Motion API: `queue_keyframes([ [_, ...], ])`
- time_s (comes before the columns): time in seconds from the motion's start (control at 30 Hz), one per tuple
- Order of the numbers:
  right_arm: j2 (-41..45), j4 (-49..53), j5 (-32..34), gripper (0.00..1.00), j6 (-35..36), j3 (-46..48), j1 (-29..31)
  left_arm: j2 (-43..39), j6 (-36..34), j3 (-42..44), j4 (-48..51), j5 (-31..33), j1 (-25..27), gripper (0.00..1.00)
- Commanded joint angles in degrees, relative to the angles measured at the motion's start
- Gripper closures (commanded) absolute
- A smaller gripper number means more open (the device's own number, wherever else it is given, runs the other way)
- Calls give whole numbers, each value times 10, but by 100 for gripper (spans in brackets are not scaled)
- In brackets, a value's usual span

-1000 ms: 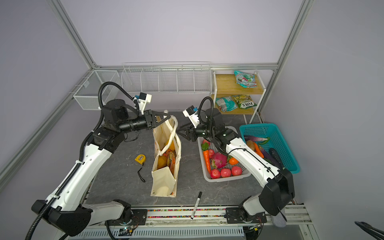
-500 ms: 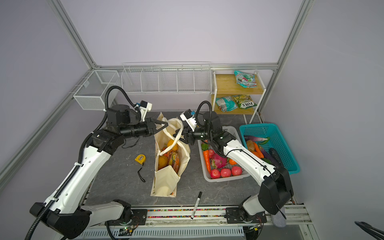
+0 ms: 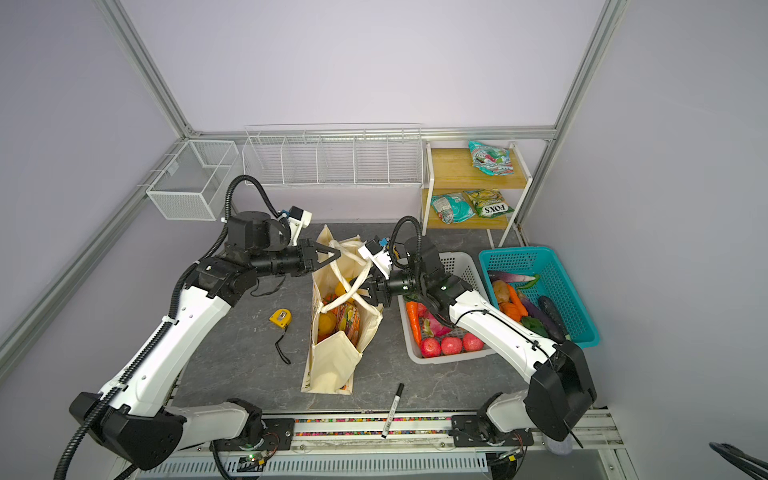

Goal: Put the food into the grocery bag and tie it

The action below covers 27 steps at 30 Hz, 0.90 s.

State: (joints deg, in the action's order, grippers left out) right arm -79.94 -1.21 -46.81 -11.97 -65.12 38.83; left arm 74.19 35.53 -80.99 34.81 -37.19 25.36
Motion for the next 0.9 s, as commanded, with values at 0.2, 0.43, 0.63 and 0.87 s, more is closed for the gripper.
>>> queue_keyframes([
  [0.2,14,-62,-46,51,-43,-5,40,26,8,9,-37,-15,24,100],
  [0.43,-12,-128,-47,49,-81,-13,52,30,16,16,-54,-22,35,100],
  [0.63,-42,-228,-44,41,-139,-5,59,25,21,20,-62,-28,35,100],
  [0.87,-39,-295,-28,31,-171,12,57,18,22,27,-66,-32,35,100],
])
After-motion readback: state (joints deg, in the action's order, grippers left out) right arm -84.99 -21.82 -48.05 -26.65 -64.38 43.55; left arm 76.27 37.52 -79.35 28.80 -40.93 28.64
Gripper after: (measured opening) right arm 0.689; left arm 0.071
